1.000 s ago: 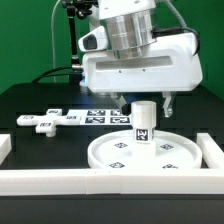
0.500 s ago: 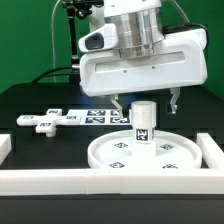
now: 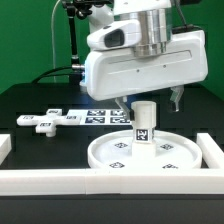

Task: Assemble round table

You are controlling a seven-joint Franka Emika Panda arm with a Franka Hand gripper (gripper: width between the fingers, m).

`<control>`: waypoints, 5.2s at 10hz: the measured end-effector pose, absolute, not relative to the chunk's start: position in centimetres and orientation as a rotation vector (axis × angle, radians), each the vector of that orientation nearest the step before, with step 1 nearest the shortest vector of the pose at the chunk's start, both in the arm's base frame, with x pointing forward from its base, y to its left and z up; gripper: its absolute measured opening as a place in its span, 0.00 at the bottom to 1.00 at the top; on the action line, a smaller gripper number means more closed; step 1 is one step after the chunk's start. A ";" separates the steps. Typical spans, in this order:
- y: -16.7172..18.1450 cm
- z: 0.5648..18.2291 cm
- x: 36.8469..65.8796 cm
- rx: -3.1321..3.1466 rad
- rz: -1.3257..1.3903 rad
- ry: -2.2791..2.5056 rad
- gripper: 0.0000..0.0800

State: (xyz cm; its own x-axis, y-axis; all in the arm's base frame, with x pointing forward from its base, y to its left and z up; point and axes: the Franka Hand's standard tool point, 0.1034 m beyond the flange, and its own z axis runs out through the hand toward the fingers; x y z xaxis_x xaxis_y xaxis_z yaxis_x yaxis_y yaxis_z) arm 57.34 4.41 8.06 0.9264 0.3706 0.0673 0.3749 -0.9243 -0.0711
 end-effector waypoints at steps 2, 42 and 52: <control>4.2 8.0 57.4 -2.961 -0.085 -0.795 0.81; 3.4 6.8 55.9 -3.061 -0.053 0.001 0.52; 3.5 6.5 55.8 -2.652 0.015 1.393 0.52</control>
Offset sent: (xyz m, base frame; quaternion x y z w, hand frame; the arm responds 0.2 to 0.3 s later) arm 0.0000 0.0000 0.0000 0.0000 0.0000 -0.1296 0.9916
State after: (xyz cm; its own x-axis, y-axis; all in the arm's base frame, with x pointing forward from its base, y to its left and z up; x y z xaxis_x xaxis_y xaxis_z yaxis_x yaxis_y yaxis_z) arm 55.78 3.51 6.51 0.5697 -0.8183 -0.0762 -0.8197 -0.5592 -0.1238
